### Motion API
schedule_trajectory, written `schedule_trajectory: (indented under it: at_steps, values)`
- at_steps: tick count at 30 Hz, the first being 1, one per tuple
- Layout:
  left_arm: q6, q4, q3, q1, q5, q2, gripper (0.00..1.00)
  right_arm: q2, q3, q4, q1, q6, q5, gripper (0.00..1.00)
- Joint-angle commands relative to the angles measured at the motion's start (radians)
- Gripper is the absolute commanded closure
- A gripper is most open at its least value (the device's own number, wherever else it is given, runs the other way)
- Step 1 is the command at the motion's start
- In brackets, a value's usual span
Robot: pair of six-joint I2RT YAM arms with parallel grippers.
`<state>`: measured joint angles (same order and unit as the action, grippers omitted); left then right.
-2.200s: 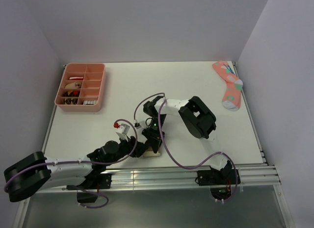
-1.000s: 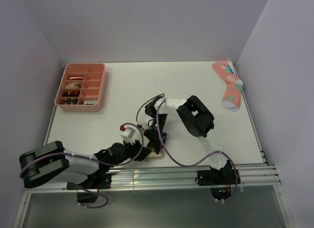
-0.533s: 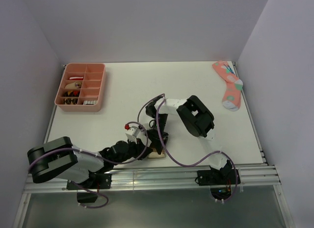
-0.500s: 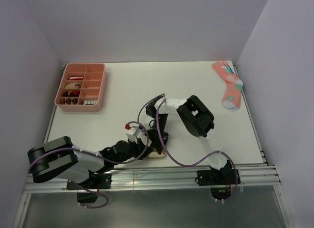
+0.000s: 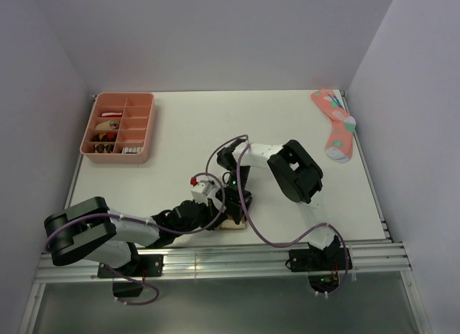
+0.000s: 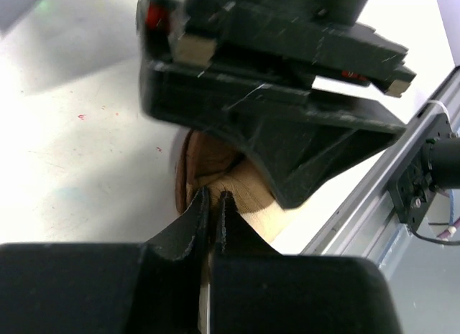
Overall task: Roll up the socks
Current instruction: Roll the sock at the center of the board.
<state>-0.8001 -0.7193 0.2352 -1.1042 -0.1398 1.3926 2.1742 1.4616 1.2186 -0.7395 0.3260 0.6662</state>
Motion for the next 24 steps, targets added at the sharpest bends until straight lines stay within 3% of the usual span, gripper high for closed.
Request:
schedule_trajectory:
  at_steps: [1, 12, 24]
  values:
    - [0.01, 0.208, 0.003, -0.006, -0.035, 0.034, 1.0, -0.04, -0.036, -0.286, 0.041, 0.051, -0.231, 0.49]
    - [0.002, 0.273, 0.045, -0.005, -0.029, 0.046, 1.0, -0.309, -0.165, -0.373, 0.106, 0.033, -0.208, 0.48]
    - [-0.03, 0.362, 0.119, 0.04, 0.015, 0.069, 1.0, -0.628, -0.349, -0.444, 0.199, 0.133, -0.177, 0.47]
